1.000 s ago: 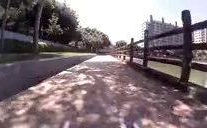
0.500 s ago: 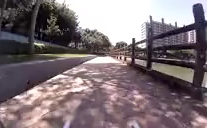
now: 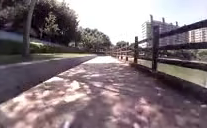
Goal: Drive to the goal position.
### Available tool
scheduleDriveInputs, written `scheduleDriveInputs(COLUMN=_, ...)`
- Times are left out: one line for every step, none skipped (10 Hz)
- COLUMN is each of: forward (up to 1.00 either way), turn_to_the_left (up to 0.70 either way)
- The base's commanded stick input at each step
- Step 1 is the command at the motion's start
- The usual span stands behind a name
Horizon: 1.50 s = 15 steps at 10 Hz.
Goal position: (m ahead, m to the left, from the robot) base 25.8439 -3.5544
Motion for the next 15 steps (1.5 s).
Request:
scheduleDriveInputs(forward=0.7, turn_to_the_left=0.0)
scheduleDriveInputs(forward=0.7, turn_to_the_left=0.0)
scheduleDriveInputs(forward=0.7, turn_to_the_left=0.0)
scheduleDriveInputs(forward=0.7, turn_to_the_left=0.0)
scheduleDriveInputs(forward=0.7, turn_to_the_left=0.0)
scheduleDriveInputs(forward=0.7, turn_to_the_left=0.0)
scheduleDriveInputs(forward=0.7, turn_to_the_left=0.0)
scheduleDriveInputs(forward=0.7, turn_to_the_left=0.0)
scheduleDriveInputs(forward=0.7, turn_to_the_left=0.0)
scheduleDriveInputs(forward=0.7, turn_to_the_left=0.0)
scheduleDriveInputs(forward=0.7, turn_to_the_left=0.0)
scheduleDriveInputs(forward=0.7, turn_to_the_left=0.0)
scheduleDriveInputs(forward=0.7, turn_to_the_left=0.0)
scheduleDriveInputs(forward=0.7, turn_to_the_left=0.0)
scheduleDriveInputs(forward=0.7, turn_to_the_left=0.0)
